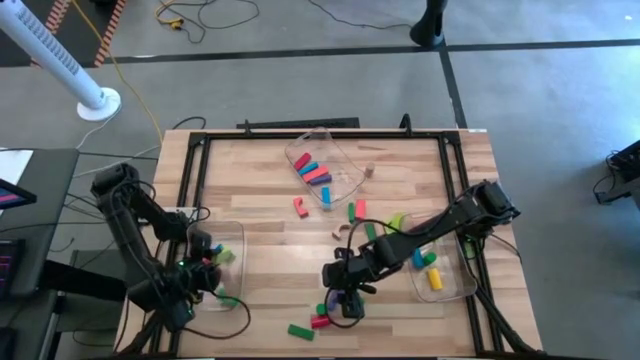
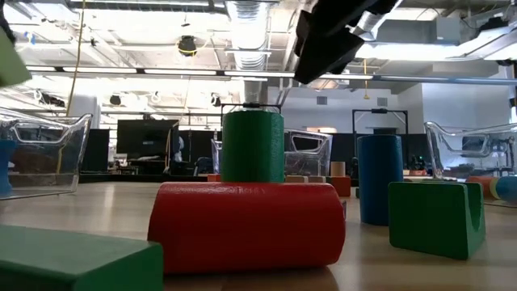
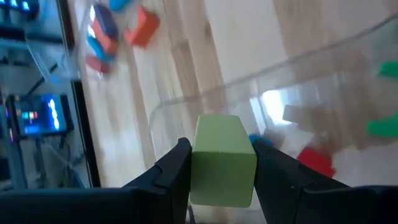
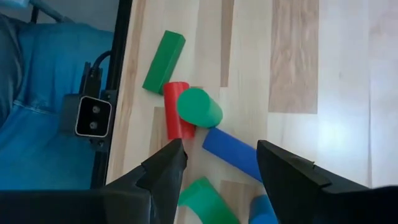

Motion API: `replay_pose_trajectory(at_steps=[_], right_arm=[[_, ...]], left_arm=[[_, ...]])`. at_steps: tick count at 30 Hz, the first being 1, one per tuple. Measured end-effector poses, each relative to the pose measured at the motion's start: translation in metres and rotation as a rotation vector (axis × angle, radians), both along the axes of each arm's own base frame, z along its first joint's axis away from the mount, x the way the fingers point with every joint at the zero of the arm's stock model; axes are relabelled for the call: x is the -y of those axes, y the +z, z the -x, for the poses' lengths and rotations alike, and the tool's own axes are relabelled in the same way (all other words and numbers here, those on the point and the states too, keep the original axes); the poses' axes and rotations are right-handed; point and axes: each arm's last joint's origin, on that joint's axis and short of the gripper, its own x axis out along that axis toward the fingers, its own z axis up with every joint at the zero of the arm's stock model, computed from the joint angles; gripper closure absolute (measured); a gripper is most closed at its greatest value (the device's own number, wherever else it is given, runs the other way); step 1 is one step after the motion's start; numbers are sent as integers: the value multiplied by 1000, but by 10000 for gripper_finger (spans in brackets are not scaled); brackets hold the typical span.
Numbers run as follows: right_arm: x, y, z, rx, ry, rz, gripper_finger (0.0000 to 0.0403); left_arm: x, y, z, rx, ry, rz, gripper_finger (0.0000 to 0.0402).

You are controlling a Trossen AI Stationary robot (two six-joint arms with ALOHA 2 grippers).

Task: Sort blocks by size
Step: Put the light green arc block into the left transparent bin

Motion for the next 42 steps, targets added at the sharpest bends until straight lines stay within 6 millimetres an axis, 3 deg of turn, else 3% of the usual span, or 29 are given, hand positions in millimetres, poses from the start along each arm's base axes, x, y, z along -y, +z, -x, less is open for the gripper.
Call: replay_pose_trajectory(at_steps=[9, 21, 37, 42], right_arm=[[-8, -2, 7, -40, -8, 5, 173], [-21, -3, 15, -49, -14, 36, 173], [-28, -4, 19, -43, -17, 56, 173], [-29, -4, 19, -48, -31, 48, 173]], left_arm=[[-17, -30, 11, 21, 90, 137, 263], [-29, -53, 18, 76, 151, 357, 263], [-38, -55, -4, 104, 222, 394, 261], [-38, -55, -5, 104, 219, 403, 234]])
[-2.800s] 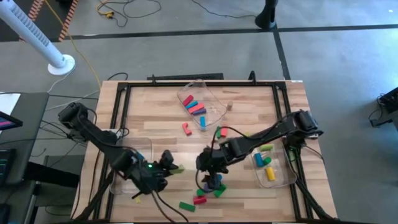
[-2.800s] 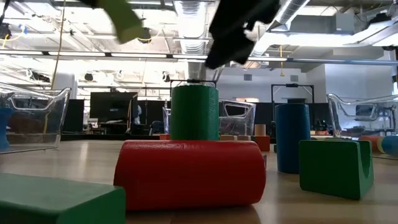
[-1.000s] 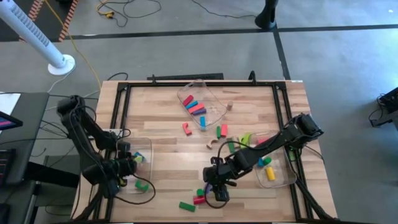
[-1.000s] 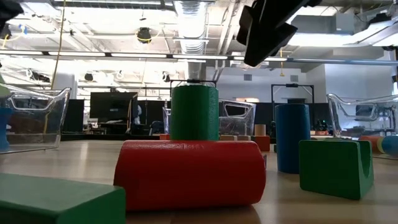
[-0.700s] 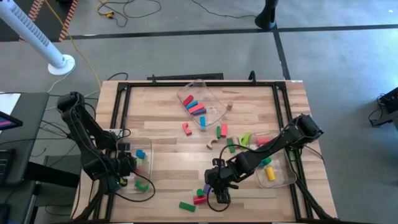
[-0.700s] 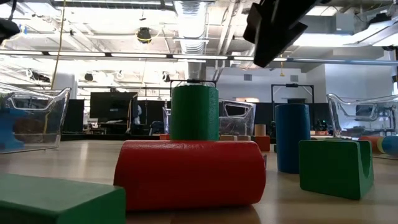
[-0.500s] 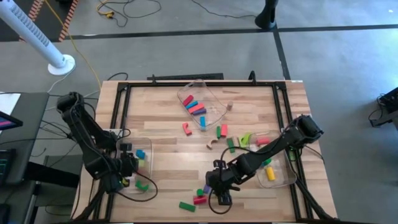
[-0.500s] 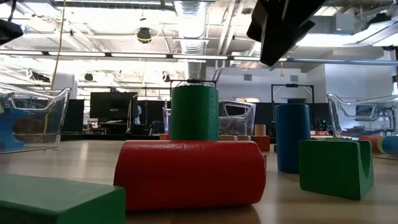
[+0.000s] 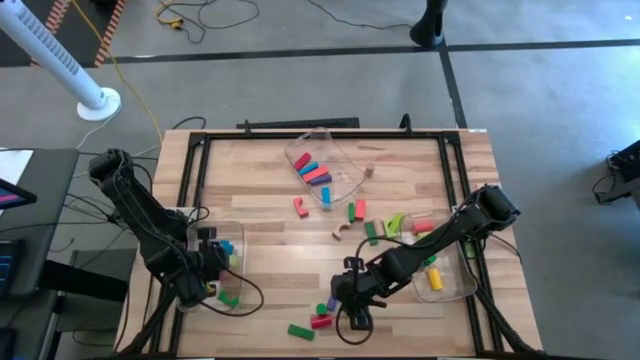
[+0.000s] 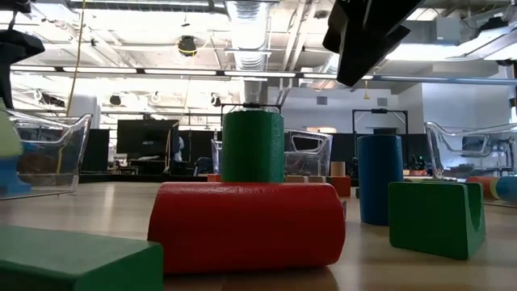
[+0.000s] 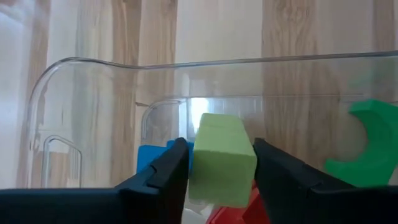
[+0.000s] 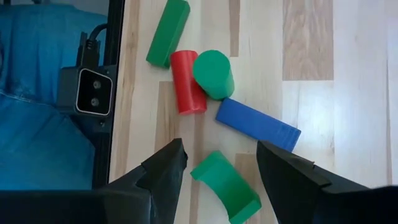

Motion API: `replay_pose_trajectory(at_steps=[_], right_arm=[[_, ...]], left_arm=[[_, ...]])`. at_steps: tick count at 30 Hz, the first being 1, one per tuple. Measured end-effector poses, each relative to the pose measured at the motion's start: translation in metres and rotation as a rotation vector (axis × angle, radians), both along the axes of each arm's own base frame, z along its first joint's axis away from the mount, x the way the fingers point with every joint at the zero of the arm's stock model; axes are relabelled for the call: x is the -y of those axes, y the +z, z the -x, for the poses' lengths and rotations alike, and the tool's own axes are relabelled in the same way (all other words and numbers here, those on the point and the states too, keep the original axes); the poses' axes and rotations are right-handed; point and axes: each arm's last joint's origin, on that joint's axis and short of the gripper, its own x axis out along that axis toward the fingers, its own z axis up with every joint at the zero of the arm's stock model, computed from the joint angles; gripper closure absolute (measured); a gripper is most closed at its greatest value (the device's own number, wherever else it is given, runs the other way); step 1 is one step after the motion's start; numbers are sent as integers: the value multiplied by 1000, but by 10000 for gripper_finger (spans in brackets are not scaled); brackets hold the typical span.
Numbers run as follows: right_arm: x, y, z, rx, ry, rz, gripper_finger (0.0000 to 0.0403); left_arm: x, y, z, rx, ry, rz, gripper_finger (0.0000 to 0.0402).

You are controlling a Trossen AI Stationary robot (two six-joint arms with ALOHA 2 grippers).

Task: Sort blocks by size
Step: Put the light green arc block into the left transparent bin, then put the green rectangular block into the top transparent bin

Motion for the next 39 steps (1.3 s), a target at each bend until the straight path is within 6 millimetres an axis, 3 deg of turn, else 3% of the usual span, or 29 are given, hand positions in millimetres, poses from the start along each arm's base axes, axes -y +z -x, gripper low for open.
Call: replay_pose_trajectory(at_steps=[8, 14, 22, 29, 39], right_arm=[[0, 0, 0, 0, 4, 3, 173], [1, -1, 1, -17, 4, 12, 173], [1, -1, 2, -20, 6, 14, 173], [-2, -1, 3, -19, 15, 16, 173], [-16, -2, 13, -26, 59, 20, 173]], left_arm=[[0, 0, 0, -2, -10, -4, 181], [0, 4, 0, 1, -22, -15, 178], [3, 27, -4, 49, -24, -27, 179], [11, 49, -13, 185, -89, -28, 180], [41, 75, -35, 472, -363, 45, 180]])
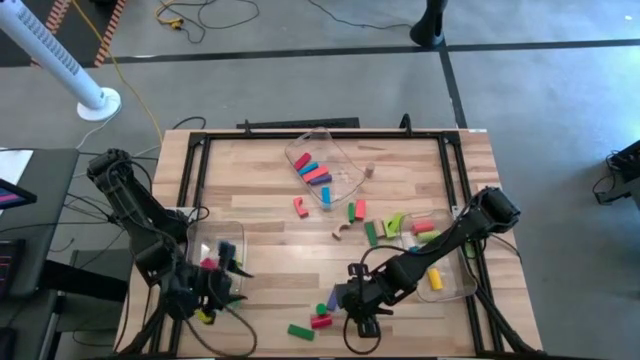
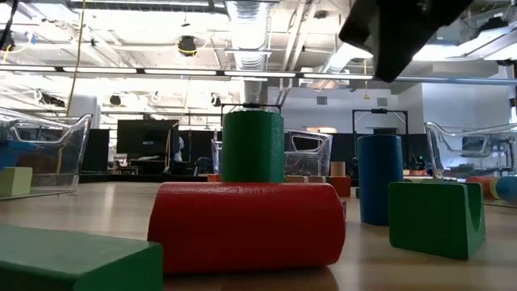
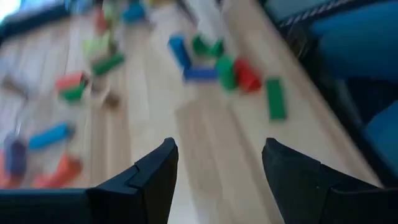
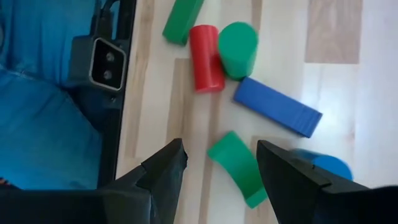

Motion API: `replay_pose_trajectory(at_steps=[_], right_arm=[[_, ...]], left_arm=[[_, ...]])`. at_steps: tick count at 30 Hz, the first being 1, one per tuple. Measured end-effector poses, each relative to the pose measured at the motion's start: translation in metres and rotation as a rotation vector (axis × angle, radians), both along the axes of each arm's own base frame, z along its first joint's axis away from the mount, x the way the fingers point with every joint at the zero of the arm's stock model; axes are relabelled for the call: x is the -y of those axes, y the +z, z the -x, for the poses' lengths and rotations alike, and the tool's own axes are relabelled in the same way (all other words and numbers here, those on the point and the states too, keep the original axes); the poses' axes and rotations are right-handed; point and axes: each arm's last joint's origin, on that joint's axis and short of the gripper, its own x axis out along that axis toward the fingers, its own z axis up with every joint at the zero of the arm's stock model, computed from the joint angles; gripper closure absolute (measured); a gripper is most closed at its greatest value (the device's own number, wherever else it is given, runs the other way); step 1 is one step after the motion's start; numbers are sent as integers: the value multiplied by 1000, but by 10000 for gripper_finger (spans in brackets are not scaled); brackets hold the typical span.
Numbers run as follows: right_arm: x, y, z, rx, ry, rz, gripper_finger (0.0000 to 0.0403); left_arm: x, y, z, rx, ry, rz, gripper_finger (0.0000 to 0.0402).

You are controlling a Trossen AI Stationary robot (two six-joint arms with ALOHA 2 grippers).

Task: Sort blocks by size
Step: Put the green rectangular block into the top transparent bin

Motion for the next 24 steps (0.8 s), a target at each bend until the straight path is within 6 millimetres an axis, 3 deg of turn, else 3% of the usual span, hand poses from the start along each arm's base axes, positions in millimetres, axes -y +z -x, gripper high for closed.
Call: replay_pose_trajectory(at_steps=[5, 13, 24], right_arm=[[-8, 0, 5, 0, 25, 0, 173], [-23, 0, 15, -6, 47, -12, 173], [-32, 0, 22, 3, 49, 0, 173]], left_arm=[[8, 9, -6, 111, -77, 4, 180], [10, 2, -12, 147, -95, -18, 180], [22, -29, -35, 72, -83, -125, 180]])
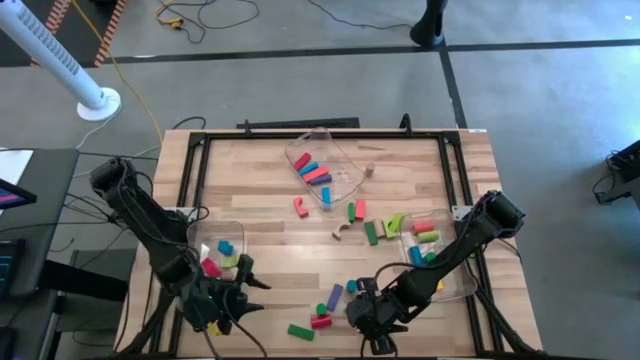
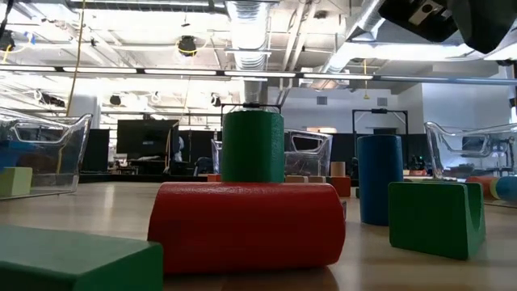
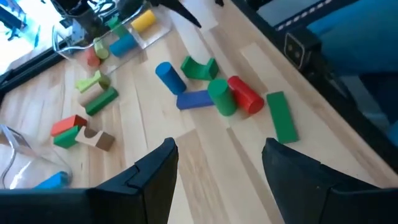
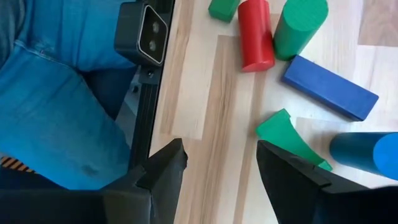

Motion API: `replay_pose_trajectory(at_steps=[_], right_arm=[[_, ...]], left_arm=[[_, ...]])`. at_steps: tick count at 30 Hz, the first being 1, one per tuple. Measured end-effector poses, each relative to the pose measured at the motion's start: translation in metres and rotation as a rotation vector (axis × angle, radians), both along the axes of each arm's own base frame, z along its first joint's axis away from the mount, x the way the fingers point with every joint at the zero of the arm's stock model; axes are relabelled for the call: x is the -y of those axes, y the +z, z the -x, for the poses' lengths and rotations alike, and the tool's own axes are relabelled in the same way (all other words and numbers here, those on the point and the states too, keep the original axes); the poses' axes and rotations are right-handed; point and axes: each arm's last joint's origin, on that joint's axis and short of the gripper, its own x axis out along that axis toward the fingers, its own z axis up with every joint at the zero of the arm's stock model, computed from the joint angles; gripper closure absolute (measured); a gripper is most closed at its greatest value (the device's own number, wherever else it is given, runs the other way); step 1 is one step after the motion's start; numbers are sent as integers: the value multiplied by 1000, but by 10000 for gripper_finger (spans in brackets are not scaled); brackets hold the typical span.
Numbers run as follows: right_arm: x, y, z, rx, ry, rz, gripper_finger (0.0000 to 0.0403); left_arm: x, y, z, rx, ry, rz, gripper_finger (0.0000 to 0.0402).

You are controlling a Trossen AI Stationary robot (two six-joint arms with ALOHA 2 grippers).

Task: Sort blocks by size
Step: Put the green rectangular block into the top transparent bin

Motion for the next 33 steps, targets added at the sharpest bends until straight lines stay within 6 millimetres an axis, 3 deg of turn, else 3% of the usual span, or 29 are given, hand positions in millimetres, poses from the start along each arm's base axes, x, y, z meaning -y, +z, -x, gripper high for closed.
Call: replay_pose_trajectory(at_steps=[14, 33], right_arm=[[0, 0, 1, 5, -7, 19, 173], [-4, 0, 4, 3, -1, 18, 173]], left_arm=[[-8, -13, -30, 9, 63, -44, 180], [-8, -9, -37, 31, 22, 28, 180]])
